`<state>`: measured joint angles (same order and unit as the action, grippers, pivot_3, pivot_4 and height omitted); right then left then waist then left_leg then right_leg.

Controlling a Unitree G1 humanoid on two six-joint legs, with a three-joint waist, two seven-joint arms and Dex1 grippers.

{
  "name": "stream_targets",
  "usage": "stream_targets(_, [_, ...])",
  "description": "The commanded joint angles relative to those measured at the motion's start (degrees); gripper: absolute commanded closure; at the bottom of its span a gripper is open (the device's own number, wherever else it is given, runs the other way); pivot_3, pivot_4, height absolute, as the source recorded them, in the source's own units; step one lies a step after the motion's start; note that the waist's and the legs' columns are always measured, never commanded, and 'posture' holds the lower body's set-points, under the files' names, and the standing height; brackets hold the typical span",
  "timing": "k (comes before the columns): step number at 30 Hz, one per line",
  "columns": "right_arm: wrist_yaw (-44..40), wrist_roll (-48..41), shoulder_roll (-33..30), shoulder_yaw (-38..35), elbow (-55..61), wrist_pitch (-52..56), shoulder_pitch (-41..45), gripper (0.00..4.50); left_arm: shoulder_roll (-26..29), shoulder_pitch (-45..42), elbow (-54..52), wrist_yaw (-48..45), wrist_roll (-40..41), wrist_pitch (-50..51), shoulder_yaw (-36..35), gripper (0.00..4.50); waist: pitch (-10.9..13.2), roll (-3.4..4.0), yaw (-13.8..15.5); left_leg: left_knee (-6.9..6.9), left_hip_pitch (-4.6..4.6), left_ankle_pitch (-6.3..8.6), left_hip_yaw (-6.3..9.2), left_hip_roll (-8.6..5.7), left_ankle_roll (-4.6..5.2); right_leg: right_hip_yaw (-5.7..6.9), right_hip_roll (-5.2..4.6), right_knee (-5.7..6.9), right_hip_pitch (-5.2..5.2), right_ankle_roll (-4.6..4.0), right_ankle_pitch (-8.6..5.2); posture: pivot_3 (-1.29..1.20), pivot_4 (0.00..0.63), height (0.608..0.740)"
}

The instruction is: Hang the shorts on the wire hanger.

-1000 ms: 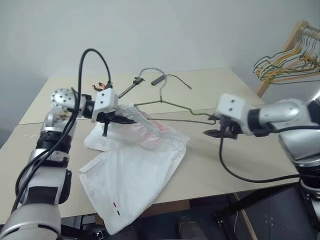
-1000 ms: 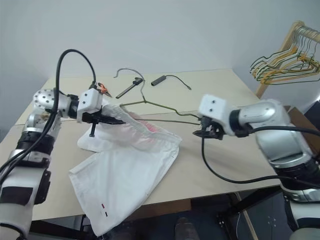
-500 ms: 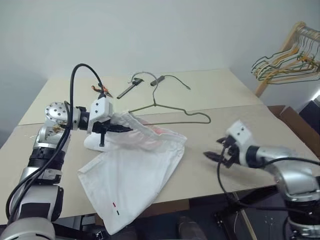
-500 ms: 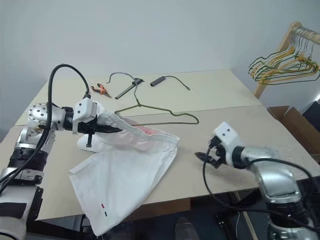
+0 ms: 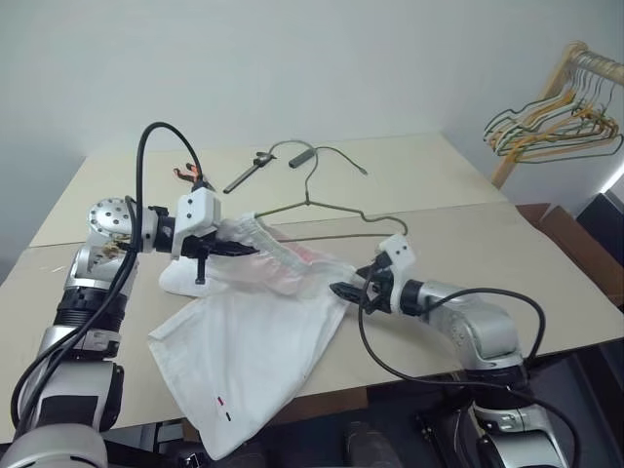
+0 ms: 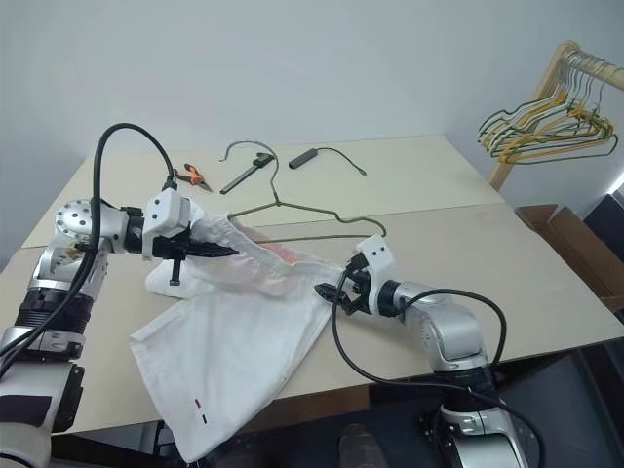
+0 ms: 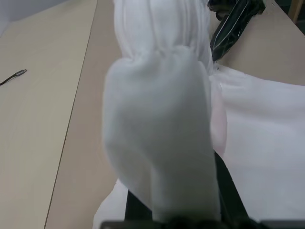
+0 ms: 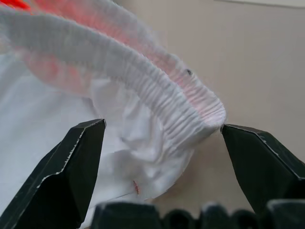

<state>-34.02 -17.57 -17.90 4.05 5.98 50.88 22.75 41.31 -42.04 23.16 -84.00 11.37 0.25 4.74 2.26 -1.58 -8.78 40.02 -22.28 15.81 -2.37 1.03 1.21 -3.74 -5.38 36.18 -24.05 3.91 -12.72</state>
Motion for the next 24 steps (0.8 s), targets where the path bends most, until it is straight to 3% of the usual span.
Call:
stream_targets(1, [1.8, 0.0, 0.7, -0.5, -1.5, -0.4, 1.9, 0.41, 0.8, -0.5, -2.0, 0.4, 1.5, 0.2, -1.5, 4.5, 0.0, 0.0, 0.0, 0.0, 0.0, 0.0, 0.0, 0.0, 0.0, 0.0, 0.0, 0.0, -0.01, 0.0, 0.0, -0.09, 0.0, 0.74])
stream_targets(5, [1.3, -0.9, 0.8, -0.9, -2.1, -0.9, 1.8, 0.41, 1.1, -0.1, -2.5, 0.5, 1.6, 0.3, -1.7, 4.5, 0.0, 0.0, 0.0, 0.0, 0.0, 0.0, 0.02, 0.0, 0.0, 0.0, 0.0, 0.0, -0.01, 0.0, 0.0, -0.09, 0.0, 0.74])
stream_targets(8, [1.0, -3.1, 2.2, -2.5, -1.6, -0.8, 1.9, 0.99, 1.2, 0.0, -2.6, 0.6, 1.6, 0.4, -1.7, 4.5, 0.0, 0.0, 0.0, -0.01, 0.0, 0.0, 0.03, 0.0, 0.0, 0.0, 0.0, 0.01, -0.01, 0.0, 0.0, -0.09, 0.0, 0.74])
stream_targets(17, [-0.1, -6.0, 2.3, -3.7, -1.5, -2.0, 2.0, 4.27, 1.0, -0.4, -2.3, 0.6, 1.4, 0.3, -1.5, 4.5, 0.0, 0.0, -0.1, -0.01, 0.0, 0.0, 0.04, 0.0, 0.0, 0.0, 0.0, 0.01, -0.01, 0.01, 0.0, -0.1, 0.0, 0.74])
stream_targets(18, [-0.4, -6.2, 1.8, -4.1, -1.2, -1.9, 1.8, 4.46, 1.0, -0.3, -2.3, 0.6, 1.5, 0.3, -1.5, 4.5, 0.0, 0.0, -0.1, -0.01, 0.0, 0.0, 0.04, 0.0, 0.0, 0.0, 0.0, 0.01, 0.0, 0.01, 0.0, -0.1, 0.0, 0.74])
stream_targets(24, [-0.9, -5.4, -4.3, -7.2, -2.1, -3.1, 1.7, 4.46, 2.7, 1.1, -2.7, -1.4, 1.6, 0.3, -1.3, 4.5, 0.0, 0.0, -0.1, -0.01, 0.0, 0.0, 0.05, -0.01, 0.0, 0.0, -0.01, 0.0, 0.0, 0.01, 0.0, -0.11, 0.0, 0.74])
